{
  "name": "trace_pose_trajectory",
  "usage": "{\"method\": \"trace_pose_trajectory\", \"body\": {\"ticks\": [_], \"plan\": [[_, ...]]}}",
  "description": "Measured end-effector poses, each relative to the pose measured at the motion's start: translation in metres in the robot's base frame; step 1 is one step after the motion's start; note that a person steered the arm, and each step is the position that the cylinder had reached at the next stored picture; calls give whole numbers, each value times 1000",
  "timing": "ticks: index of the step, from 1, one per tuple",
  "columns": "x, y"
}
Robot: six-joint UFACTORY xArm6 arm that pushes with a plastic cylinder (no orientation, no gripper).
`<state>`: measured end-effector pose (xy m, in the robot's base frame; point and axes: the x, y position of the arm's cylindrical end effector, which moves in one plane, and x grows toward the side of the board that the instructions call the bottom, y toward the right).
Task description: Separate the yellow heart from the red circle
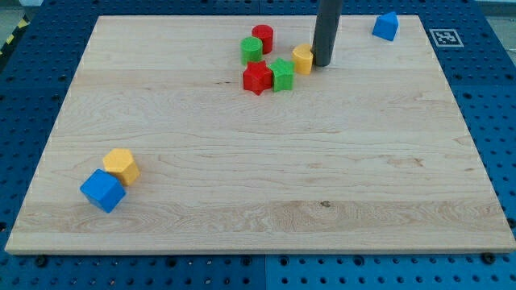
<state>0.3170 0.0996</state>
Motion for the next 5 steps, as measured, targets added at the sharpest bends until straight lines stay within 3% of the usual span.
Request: {"method": "trace_pose_trajectory", "body": {"ticks": [5], "plan": [[15,1]]}}
